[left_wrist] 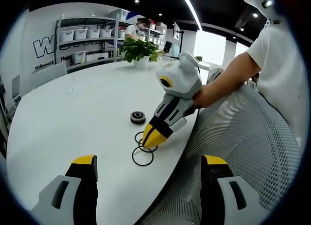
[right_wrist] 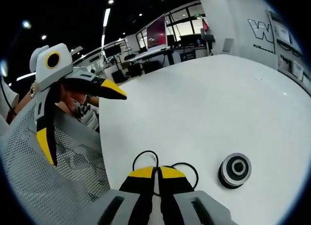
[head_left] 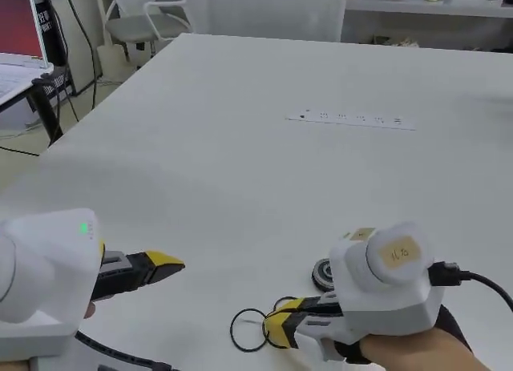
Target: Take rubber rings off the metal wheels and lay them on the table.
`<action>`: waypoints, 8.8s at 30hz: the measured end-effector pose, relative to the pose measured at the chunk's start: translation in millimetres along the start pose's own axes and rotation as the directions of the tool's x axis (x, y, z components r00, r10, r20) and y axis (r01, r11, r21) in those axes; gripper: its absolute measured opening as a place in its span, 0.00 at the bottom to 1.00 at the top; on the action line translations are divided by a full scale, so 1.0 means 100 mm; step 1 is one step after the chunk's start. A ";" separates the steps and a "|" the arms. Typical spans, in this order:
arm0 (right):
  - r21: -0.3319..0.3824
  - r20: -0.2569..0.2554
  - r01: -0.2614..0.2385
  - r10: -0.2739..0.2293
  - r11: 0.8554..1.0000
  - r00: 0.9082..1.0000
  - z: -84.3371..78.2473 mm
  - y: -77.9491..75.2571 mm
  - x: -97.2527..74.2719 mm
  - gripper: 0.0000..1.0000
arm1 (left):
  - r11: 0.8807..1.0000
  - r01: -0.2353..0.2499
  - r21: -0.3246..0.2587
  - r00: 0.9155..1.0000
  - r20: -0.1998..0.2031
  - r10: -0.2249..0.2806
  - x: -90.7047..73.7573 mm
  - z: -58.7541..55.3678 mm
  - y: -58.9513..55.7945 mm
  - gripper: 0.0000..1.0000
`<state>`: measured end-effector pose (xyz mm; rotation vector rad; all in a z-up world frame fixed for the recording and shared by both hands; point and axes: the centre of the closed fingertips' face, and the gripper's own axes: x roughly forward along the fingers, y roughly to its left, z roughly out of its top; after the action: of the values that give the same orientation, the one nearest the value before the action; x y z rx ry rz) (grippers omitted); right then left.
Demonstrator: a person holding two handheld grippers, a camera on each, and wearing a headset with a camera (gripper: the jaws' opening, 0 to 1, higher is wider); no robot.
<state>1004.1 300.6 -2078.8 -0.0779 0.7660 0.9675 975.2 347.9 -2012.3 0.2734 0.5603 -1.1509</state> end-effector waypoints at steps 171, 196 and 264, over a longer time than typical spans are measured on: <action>-0.144 0.005 0.152 -0.153 0.978 0.988 -0.17 -0.95 -0.52 0.05 | 0.984 0.053 0.170 0.996 0.056 -0.064 1.65 0.50 0.30 0.08; -0.160 0.009 0.148 -0.148 0.976 0.989 -0.16 -0.96 -0.53 0.00 | 0.985 0.054 0.162 0.996 0.061 -0.065 1.65 0.50 0.31 0.08; 0.134 0.104 0.135 -0.149 0.982 0.983 0.23 -0.86 -0.61 0.00 | 0.984 0.056 0.171 0.996 0.055 -0.066 1.64 0.50 0.29 0.08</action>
<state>1062.5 215.9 -2047.1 0.0327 0.7058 0.7789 1063.7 206.8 -2063.4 0.3683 0.4204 -1.2647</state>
